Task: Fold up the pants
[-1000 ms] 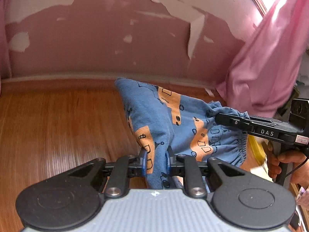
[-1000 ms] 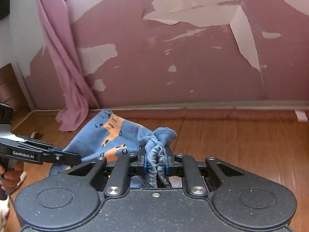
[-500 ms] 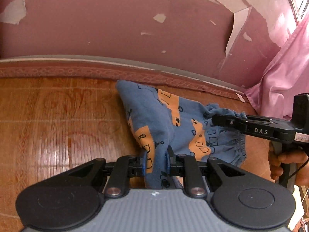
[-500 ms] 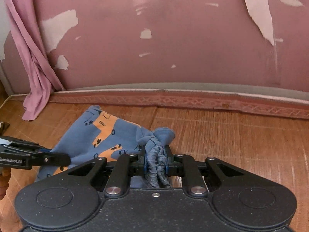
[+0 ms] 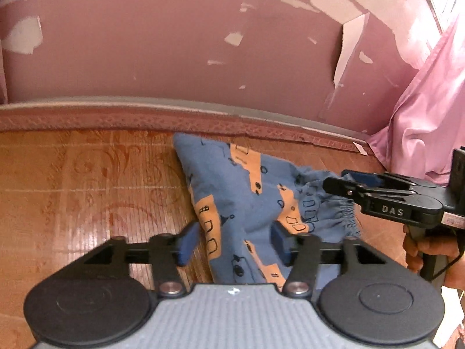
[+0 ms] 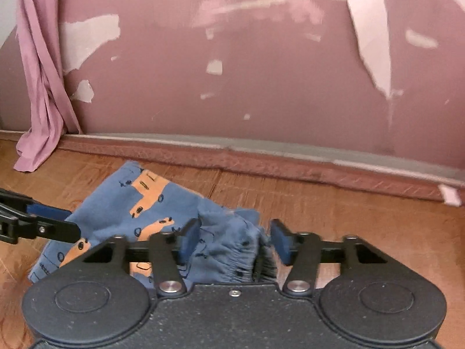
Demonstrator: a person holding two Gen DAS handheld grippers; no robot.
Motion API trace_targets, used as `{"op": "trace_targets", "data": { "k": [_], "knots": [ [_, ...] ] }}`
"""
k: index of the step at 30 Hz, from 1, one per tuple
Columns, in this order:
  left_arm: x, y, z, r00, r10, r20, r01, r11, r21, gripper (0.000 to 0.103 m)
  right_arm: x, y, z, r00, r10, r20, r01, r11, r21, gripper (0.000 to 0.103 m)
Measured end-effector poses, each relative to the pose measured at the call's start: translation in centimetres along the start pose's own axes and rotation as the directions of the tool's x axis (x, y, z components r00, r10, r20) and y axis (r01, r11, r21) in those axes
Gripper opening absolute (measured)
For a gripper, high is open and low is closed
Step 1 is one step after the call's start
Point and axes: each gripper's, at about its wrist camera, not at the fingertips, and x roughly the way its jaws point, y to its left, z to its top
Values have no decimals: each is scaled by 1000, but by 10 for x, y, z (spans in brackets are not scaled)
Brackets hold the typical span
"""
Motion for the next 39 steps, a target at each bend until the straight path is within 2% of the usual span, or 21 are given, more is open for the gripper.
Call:
{"op": "trace_targets", "data": {
  "k": [4, 6, 12, 17, 25, 32, 39],
  "knots": [
    [-22, -17, -2, 999, 40, 29, -40, 999, 29, 82, -29, 5, 0, 998, -15, 53, 13, 999, 33, 70],
    [-39, -25, -5, 997, 59, 50, -61, 998, 31, 93, -47, 7, -2, 997, -18, 80, 13, 998, 63, 73],
    [-87, -46, -19, 988, 97, 120, -101, 995, 20, 103, -109, 24, -18, 987, -40, 155, 23, 994, 109, 89],
    [-121, -66, -40, 980, 126, 157, -135, 989, 51, 103, -154, 42, -38, 980, -48, 191, 23, 991, 133, 97],
    [-156, -84, -76, 969, 153, 195, -167, 984, 60, 103, -205, 70, -70, 972, -66, 226, 39, 992, 124, 101],
    [-164, -88, -102, 966, 169, 198, -186, 980, 75, 103, -227, 88, -92, 966, -89, 241, 66, 993, 102, 102],
    [-171, -87, -134, 951, 219, 218, -244, 965, 96, 103, -238, 101, -125, 968, -119, 223, 93, 988, 121, 102]
  ]
}}
